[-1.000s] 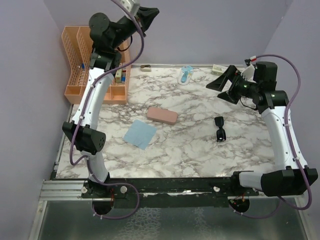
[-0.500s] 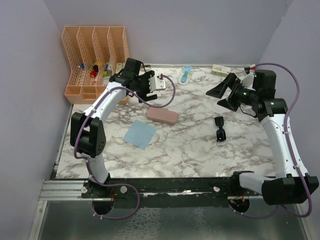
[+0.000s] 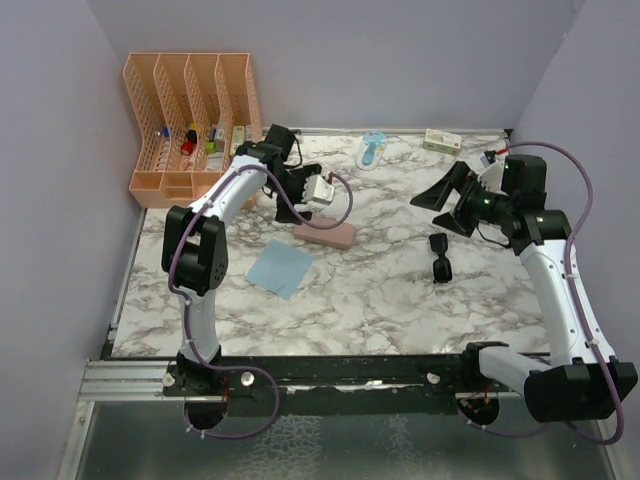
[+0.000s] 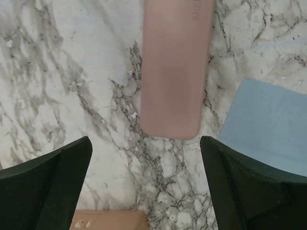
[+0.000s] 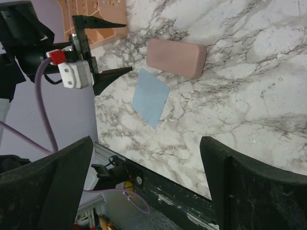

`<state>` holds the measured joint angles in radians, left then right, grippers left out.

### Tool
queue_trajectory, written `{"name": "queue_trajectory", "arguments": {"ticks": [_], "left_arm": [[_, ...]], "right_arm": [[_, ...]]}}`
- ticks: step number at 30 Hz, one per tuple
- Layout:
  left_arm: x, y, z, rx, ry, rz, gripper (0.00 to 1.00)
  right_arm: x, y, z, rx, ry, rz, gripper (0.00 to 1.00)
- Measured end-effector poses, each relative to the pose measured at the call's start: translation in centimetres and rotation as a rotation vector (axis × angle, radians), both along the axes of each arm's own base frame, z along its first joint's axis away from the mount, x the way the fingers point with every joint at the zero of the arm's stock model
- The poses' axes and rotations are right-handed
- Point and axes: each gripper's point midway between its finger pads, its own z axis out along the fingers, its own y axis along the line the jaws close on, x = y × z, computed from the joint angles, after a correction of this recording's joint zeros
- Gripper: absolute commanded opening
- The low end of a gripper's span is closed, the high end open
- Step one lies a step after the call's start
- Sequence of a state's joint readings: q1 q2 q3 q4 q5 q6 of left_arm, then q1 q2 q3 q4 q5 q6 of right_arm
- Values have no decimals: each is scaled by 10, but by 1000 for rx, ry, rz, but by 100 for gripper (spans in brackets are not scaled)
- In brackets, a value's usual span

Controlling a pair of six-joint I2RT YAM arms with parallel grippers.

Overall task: Organize the sunglasses
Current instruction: Pick up the sunglasses case from the center of the board.

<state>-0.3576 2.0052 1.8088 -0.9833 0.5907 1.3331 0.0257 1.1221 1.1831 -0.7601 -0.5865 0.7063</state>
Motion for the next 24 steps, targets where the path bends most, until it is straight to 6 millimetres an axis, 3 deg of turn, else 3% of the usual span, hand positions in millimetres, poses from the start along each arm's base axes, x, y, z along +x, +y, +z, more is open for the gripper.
{"name": "queue_trajectory", "arguments": {"ticks": [5,11,16,24], "left_arm": [[-13,-11,-29,43,27,-3,89],[-15,-31,-29,38,-6,-24,89],[-16,-33,-31,45,-10,-50,91],[-9,-35,-60,96,19,-140,98]], "right_arm": [[-2,1,-6,2,15,4,94],[-1,2,-6,7,13,10,94],[2,4,-10,18,28,25,94],[1,8,-13,38,31,52,95]]}}
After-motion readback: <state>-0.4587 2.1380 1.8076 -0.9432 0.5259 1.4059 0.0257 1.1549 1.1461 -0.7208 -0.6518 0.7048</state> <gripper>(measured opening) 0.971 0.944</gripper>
